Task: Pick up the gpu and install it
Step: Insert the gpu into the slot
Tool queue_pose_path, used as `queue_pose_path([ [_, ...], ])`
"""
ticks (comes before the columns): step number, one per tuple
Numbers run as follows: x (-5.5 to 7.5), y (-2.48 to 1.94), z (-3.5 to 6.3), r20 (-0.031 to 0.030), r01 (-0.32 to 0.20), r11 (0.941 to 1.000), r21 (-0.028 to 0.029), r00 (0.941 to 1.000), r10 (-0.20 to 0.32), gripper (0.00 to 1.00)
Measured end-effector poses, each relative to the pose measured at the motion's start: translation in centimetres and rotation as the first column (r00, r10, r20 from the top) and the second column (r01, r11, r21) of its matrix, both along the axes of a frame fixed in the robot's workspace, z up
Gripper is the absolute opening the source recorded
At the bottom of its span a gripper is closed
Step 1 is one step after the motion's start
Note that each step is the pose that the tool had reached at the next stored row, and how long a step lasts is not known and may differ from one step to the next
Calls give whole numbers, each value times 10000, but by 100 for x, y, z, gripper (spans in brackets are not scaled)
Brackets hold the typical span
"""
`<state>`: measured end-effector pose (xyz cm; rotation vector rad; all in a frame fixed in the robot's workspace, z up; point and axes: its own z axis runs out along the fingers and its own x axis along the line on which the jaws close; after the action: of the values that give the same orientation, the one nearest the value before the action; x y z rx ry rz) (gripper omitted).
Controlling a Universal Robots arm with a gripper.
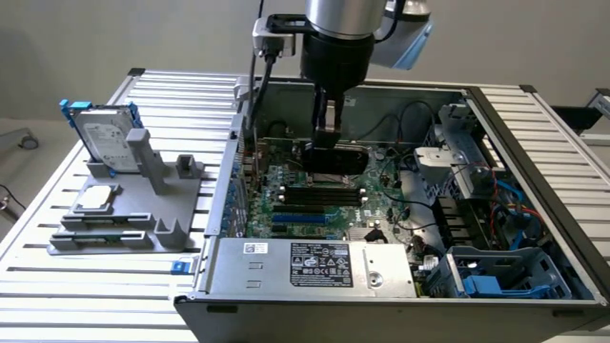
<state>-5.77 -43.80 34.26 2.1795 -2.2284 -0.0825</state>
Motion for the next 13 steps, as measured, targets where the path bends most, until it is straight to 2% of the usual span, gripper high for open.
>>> queue_pose_path([
  [4, -1, -43, -59, 24, -7, 10000, -2, 10000, 7, 26],
  [7, -2, -112, -110, 46, -7, 10000, -1, 10000, 7, 26],
  [9, -3, -143, -134, 51, -8, 10000, -1, 10000, 8, 26],
  [13, -4, -158, -139, 52, -6, 10000, 2, 10000, 6, 26],
])
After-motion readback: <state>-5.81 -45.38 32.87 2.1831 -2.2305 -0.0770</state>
